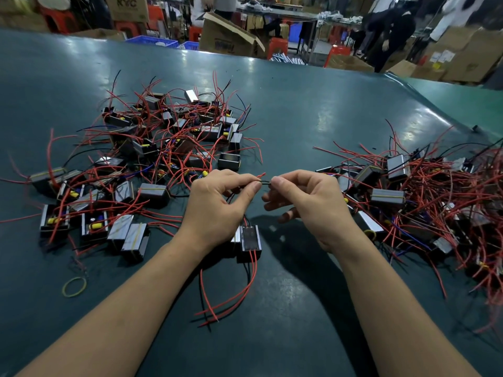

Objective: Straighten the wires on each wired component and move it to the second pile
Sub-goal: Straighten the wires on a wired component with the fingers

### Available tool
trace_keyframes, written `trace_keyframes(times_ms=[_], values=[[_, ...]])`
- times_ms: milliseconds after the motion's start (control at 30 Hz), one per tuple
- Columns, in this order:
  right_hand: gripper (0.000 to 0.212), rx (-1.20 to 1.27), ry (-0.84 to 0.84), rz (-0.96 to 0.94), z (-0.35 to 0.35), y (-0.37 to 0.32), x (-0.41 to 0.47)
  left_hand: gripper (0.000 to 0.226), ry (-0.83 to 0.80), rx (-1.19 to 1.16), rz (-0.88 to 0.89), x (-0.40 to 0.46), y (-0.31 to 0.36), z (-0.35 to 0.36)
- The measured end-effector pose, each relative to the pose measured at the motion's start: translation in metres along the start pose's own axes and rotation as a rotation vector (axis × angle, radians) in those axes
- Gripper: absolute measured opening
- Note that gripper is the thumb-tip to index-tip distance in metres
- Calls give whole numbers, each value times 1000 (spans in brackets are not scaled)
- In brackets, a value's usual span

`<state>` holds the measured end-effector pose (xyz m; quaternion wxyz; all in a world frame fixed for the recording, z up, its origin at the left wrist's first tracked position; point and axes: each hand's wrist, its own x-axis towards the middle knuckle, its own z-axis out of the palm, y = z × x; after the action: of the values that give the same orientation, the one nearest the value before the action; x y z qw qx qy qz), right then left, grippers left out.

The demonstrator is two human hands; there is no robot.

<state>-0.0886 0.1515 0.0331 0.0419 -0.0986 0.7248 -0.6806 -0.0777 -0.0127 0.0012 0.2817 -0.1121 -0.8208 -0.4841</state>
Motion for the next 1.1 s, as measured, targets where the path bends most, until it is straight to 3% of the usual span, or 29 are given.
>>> trace_keyframes(times_ms=[233, 500, 700, 867, 967, 1100], values=[[16, -212, 37, -82, 0, 3, -2, 8, 35, 10, 30, -2, 1, 1], [18, -317, 241, -87, 1, 9, 5, 8, 57, 36, 99, -2, 6, 4], [14, 4, 34, -55, -1, 5, 2, 10, 63, -25, 37, 0, 4, -2], [10, 7, -23, -91, -1, 6, 1, 10, 40, -5, 68, 0, 4, -1], [12, -95, 18, -195, 0, 7, -1, 9, 42, -5, 56, 0, 4, -1], [8, -462, 178, -465, 3, 13, -1, 9, 24, 7, 49, 0, 5, -1]])
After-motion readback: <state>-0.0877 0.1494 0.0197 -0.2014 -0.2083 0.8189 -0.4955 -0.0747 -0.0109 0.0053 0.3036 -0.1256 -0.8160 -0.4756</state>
